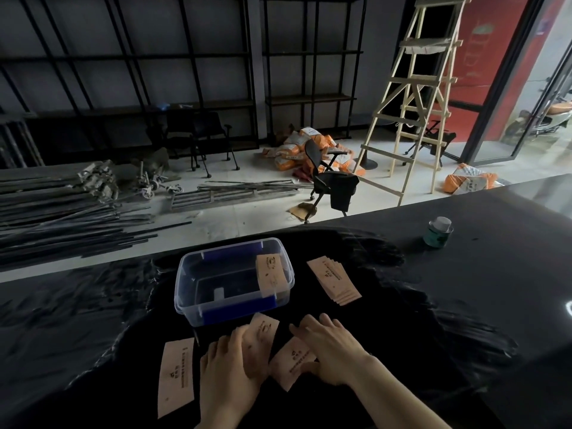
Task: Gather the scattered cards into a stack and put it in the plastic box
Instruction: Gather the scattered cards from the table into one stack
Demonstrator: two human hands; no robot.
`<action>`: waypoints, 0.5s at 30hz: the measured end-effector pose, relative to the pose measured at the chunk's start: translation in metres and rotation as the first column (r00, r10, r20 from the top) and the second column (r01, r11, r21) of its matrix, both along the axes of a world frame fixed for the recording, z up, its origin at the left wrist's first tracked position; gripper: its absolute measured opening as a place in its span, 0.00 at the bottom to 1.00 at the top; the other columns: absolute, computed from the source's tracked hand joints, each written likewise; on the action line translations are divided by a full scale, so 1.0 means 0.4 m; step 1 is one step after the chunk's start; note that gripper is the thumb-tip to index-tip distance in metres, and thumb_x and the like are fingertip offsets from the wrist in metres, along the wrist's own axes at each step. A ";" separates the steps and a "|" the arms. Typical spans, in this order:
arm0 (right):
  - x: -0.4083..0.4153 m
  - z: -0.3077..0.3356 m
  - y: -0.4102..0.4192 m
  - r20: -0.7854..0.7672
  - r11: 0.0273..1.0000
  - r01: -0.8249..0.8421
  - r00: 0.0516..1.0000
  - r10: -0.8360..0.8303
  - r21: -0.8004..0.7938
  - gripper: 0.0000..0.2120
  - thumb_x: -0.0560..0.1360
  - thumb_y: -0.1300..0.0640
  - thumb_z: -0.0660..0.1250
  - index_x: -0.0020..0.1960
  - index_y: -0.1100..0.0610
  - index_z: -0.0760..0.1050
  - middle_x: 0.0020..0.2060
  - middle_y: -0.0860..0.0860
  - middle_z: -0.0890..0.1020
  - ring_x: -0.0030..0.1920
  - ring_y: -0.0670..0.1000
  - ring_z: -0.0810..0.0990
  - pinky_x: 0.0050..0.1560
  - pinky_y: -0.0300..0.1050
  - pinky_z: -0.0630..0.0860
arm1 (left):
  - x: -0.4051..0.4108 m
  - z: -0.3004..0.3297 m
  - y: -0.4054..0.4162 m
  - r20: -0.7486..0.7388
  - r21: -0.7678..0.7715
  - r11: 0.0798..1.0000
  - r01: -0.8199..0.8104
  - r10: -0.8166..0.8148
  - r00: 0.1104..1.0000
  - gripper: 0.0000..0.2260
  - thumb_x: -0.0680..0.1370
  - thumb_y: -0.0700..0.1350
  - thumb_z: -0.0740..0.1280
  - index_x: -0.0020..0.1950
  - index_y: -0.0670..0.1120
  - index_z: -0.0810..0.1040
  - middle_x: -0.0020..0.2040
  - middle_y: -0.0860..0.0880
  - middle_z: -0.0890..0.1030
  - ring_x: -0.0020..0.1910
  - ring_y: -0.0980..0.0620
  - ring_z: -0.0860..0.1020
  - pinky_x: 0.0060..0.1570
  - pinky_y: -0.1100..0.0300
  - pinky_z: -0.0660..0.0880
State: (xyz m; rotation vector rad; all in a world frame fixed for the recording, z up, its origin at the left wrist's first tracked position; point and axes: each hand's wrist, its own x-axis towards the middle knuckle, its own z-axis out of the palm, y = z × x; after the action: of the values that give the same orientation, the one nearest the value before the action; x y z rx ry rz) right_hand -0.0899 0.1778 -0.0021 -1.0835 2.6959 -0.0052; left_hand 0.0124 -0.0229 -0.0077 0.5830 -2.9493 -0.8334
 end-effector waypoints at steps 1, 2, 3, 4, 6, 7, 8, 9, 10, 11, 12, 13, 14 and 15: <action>0.003 0.000 0.009 -0.015 0.999 0.022 1.000 -0.022 -0.027 0.38 0.77 0.39 0.69 0.81 0.47 0.60 0.72 0.50 0.68 0.65 0.57 0.68 0.65 0.51 0.69 | -0.002 -0.001 -0.005 -0.009 0.035 0.999 -0.025 0.026 1.000 0.34 0.69 0.58 0.74 0.72 0.62 0.65 0.64 0.55 0.75 0.63 0.51 0.75 0.65 0.53 0.72; 0.008 -0.002 0.017 -0.031 0.997 0.041 0.999 -0.043 -0.072 0.36 0.77 0.38 0.69 0.80 0.47 0.62 0.70 0.50 0.68 0.66 0.56 0.67 0.65 0.50 0.68 | -0.003 -0.004 -0.011 -0.025 0.084 0.996 -0.043 0.045 0.999 0.33 0.68 0.55 0.76 0.70 0.62 0.66 0.62 0.55 0.74 0.59 0.52 0.77 0.60 0.53 0.75; 0.018 -0.007 0.027 -0.040 0.990 0.058 0.997 -0.064 -0.132 0.33 0.77 0.38 0.68 0.78 0.47 0.65 0.69 0.49 0.69 0.68 0.55 0.67 0.66 0.48 0.68 | -0.003 -0.005 -0.015 -0.045 0.134 0.990 -0.049 0.055 0.997 0.33 0.69 0.51 0.78 0.69 0.62 0.66 0.61 0.56 0.73 0.56 0.53 0.78 0.55 0.54 0.78; 0.032 -0.014 0.036 -0.044 0.976 0.072 0.996 -0.082 -0.205 0.30 0.78 0.39 0.67 0.76 0.48 0.67 0.70 0.49 0.69 0.71 0.55 0.66 0.68 0.47 0.67 | -0.003 -0.007 -0.017 -0.066 0.165 0.985 -0.041 0.052 0.996 0.32 0.70 0.48 0.78 0.67 0.64 0.66 0.60 0.57 0.72 0.52 0.56 0.79 0.51 0.55 0.80; 0.064 -0.029 0.049 -0.090 0.954 0.069 0.991 -0.100 -0.293 0.27 0.79 0.43 0.69 0.74 0.52 0.70 0.72 0.50 0.72 0.77 0.58 0.64 0.73 0.50 0.68 | -0.005 -0.012 -0.021 -0.115 0.172 0.985 -0.008 0.028 0.993 0.31 0.71 0.44 0.77 0.60 0.72 0.66 0.57 0.62 0.71 0.48 0.60 0.80 0.44 0.62 0.80; 0.078 -0.039 0.053 -0.156 0.951 0.054 0.982 -0.106 -0.304 0.26 0.78 0.47 0.73 0.72 0.55 0.73 0.72 0.52 0.75 0.77 0.60 0.66 0.72 0.53 0.72 | -0.005 -0.014 -0.021 -0.136 0.176 0.984 -0.001 0.026 0.990 0.31 0.72 0.43 0.76 0.56 0.75 0.65 0.55 0.64 0.71 0.48 0.63 0.79 0.42 0.66 0.78; 0.089 -0.048 0.056 -0.220 0.949 0.051 0.967 -0.124 -0.310 0.26 0.74 0.50 0.77 0.69 0.57 0.76 0.70 0.54 0.78 0.76 0.62 0.70 0.69 0.54 0.76 | -0.006 -0.017 -0.021 -0.152 0.186 0.983 -0.002 0.031 0.988 0.32 0.73 0.42 0.76 0.54 0.77 0.64 0.55 0.65 0.71 0.49 0.64 0.79 0.40 0.69 0.76; 0.097 -0.054 0.056 -0.251 0.945 0.068 0.956 -0.154 -0.320 0.27 0.71 0.52 0.80 0.66 0.58 0.79 0.68 0.55 0.80 0.74 0.63 0.73 0.66 0.54 0.79 | -0.005 -0.020 -0.019 -0.164 0.198 0.980 -0.002 0.035 0.986 0.32 0.75 0.41 0.75 0.53 0.77 0.64 0.55 0.66 0.71 0.51 0.64 0.78 0.39 0.71 0.73; 0.104 -0.058 0.053 -0.263 0.936 0.085 0.947 -0.183 -0.342 0.27 0.69 0.53 0.82 0.65 0.59 0.80 0.68 0.56 0.81 0.73 0.63 0.74 0.64 0.54 0.80 | -0.004 -0.019 -0.016 -0.169 0.210 0.978 0.005 0.032 0.985 0.31 0.76 0.41 0.74 0.53 0.77 0.65 0.55 0.67 0.72 0.52 0.65 0.78 0.41 0.71 0.73; 0.108 -0.062 0.051 -0.265 0.926 0.093 0.943 -0.200 -0.367 0.27 0.69 0.54 0.83 0.65 0.60 0.80 0.70 0.57 0.80 0.73 0.63 0.73 0.63 0.54 0.80 | -0.003 -0.015 -0.012 -0.173 0.225 0.974 0.025 0.015 0.985 0.29 0.77 0.41 0.72 0.54 0.77 0.66 0.56 0.67 0.73 0.52 0.66 0.78 0.43 0.70 0.74; 0.110 -0.066 0.048 -0.265 0.914 0.093 0.941 -0.210 -0.394 0.28 0.69 0.55 0.83 0.65 0.60 0.80 0.71 0.58 0.78 0.74 0.63 0.72 0.63 0.54 0.80 | -0.003 -0.012 -0.006 -0.176 0.246 0.967 0.059 -0.015 0.984 0.28 0.78 0.40 0.70 0.55 0.76 0.67 0.56 0.67 0.75 0.53 0.66 0.79 0.46 0.69 0.76; 0.110 -0.071 0.048 -0.258 0.903 0.096 0.941 -0.220 -0.418 0.29 0.69 0.55 0.83 0.66 0.61 0.79 0.72 0.58 0.77 0.74 0.63 0.71 0.63 0.54 0.81 | -0.004 -0.007 0.004 -0.184 0.275 0.956 0.106 -0.056 0.981 0.27 0.79 0.40 0.69 0.57 0.75 0.68 0.55 0.66 0.77 0.53 0.67 0.79 0.49 0.68 0.78; 0.109 -0.075 0.049 -0.241 0.888 0.107 0.942 -0.235 -0.447 0.31 0.69 0.56 0.82 0.69 0.62 0.77 0.73 0.58 0.76 0.75 0.62 0.70 0.63 0.55 0.80 | -0.005 -0.001 0.019 -0.190 0.302 0.941 0.151 -0.096 0.977 0.26 0.80 0.39 0.67 0.58 0.74 0.70 0.54 0.64 0.79 0.54 0.67 0.79 0.52 0.66 0.80; 0.107 -0.078 0.049 -0.212 0.867 0.126 0.943 -0.255 -0.482 0.34 0.70 0.56 0.81 0.73 0.61 0.74 0.75 0.57 0.73 0.76 0.61 0.68 0.64 0.55 0.79 | -0.006 0.002 0.036 -0.203 0.327 0.926 0.188 -0.125 0.971 0.24 0.81 0.39 0.66 0.59 0.71 0.72 0.54 0.63 0.81 0.55 0.67 0.80 0.54 0.65 0.80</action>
State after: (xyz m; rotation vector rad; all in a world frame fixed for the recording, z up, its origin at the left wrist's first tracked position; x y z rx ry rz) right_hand -0.0469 0.1974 -0.0335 -0.9768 3.1383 -0.6131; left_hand 0.0099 -0.0084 -0.0067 0.2602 -2.7278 -1.3582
